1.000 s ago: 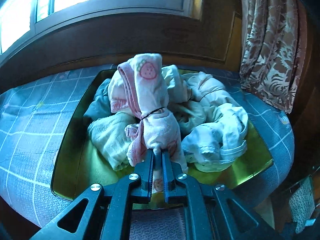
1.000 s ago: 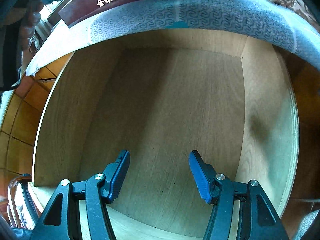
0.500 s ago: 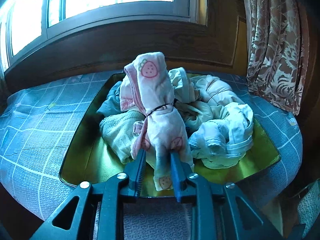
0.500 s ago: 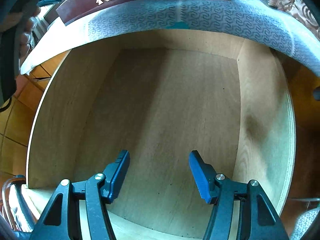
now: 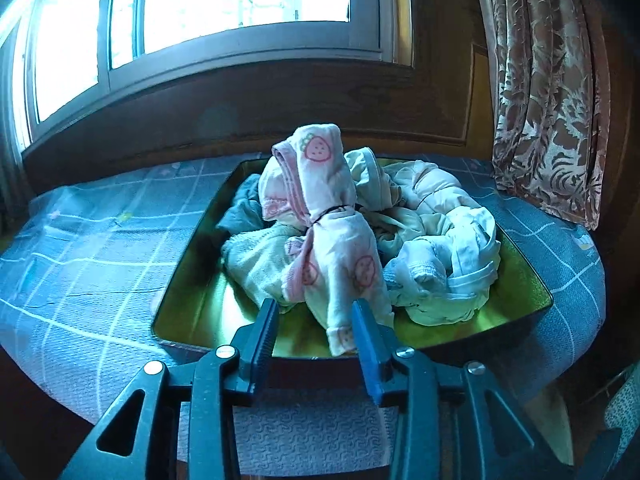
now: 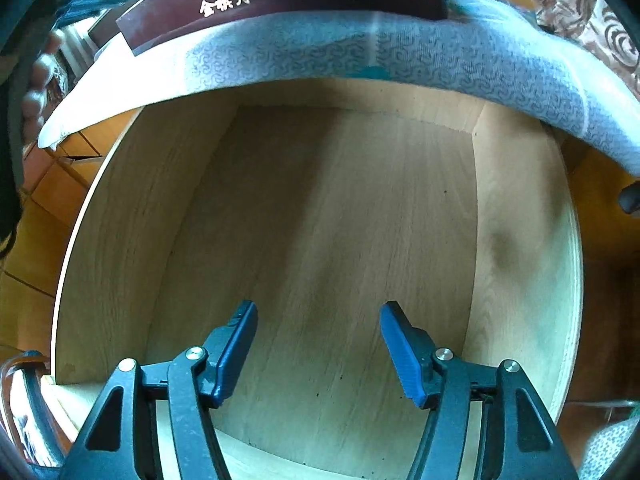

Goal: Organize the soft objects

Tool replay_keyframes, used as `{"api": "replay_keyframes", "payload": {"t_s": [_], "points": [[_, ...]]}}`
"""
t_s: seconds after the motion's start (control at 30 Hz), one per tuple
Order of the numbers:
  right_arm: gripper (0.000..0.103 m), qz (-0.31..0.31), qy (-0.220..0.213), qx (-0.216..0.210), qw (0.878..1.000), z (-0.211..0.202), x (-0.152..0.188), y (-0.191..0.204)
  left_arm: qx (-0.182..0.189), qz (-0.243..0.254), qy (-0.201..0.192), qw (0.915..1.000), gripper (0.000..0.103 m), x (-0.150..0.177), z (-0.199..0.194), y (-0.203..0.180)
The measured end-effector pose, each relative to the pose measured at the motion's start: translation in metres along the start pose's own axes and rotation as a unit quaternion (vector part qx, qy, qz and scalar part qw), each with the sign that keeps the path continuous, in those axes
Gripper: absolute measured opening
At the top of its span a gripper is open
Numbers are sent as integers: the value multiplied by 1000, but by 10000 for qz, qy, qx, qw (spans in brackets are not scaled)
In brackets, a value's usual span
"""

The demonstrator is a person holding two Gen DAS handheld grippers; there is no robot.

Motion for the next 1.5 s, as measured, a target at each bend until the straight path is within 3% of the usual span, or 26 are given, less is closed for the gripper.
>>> {"api": "replay_keyframes", "payload": {"t_s": [0.67,0.8,0.93,1.27,1.5], "points": [[71,-179,-699,374,9967,-47,-11,19,-208,-47,-527,9984,42,18,-78,12],[74,-198,-907,435,9947,-58,-16,22,-271,-66,-658,9974,49,24,-99,12],[76,-252,-1063,528,9926,-66,-20,28,-312,-71,-742,9967,49,33,-120,11],[81,-71,-1567,842,9840,-91,-27,19,-420,-384,-624,9964,49,68,-139,15],[88,-55,-2122,1200,9698,-127,-33,19,-568,-532,-586,9952,49,94,-147,19]]}}
Point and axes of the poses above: each gripper's, at about its wrist camera, not at the fingertips, and z roughly the way its jaws point, y to its left, x to its underside, the point moved 8 cm from there along z, roughly the way its jaws point, and after that the axes turned 5 degrees about -x, right-handed, at the moved point
